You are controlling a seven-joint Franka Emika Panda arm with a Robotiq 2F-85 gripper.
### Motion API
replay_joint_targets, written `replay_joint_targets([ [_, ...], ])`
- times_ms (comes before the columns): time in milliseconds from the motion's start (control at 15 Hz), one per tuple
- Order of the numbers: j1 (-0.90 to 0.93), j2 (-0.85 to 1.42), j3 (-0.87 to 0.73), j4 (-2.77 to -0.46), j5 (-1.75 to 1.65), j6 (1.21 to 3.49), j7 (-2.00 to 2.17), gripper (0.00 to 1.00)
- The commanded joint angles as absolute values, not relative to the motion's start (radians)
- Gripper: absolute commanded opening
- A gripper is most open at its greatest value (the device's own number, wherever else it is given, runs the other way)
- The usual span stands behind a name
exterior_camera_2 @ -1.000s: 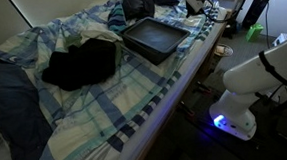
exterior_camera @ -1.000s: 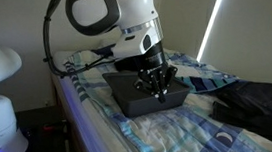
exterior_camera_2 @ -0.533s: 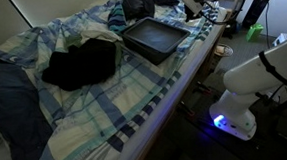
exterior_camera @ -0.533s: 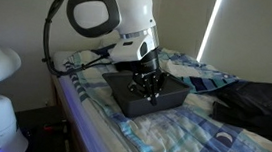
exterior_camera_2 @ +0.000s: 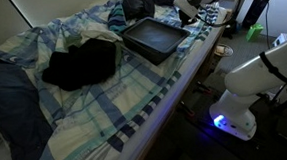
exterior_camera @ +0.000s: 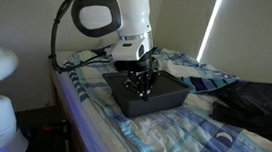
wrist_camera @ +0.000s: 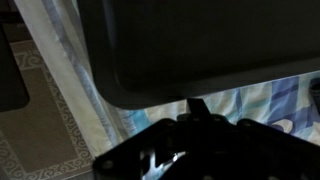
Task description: Cover the box with the lid
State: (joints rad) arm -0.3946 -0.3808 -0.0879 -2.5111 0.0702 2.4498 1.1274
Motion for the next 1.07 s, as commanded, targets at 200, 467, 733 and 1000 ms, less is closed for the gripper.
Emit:
replay_joint_targets([
  [200,-0.359,-0.408,-0.094,-2.506,0.07,2.404,1.141,0.02],
  [467,-0.355,-0.409,-0.093,-2.513,0.075,2.434,1.149,0.02],
  [733,-0.364,-0.414,-0.084,-2.517,0.068,2.439,1.18,0.02],
  [1000,-0.366,-0.411,-0.131,-2.519,0.093,2.464,1.142,0.02],
])
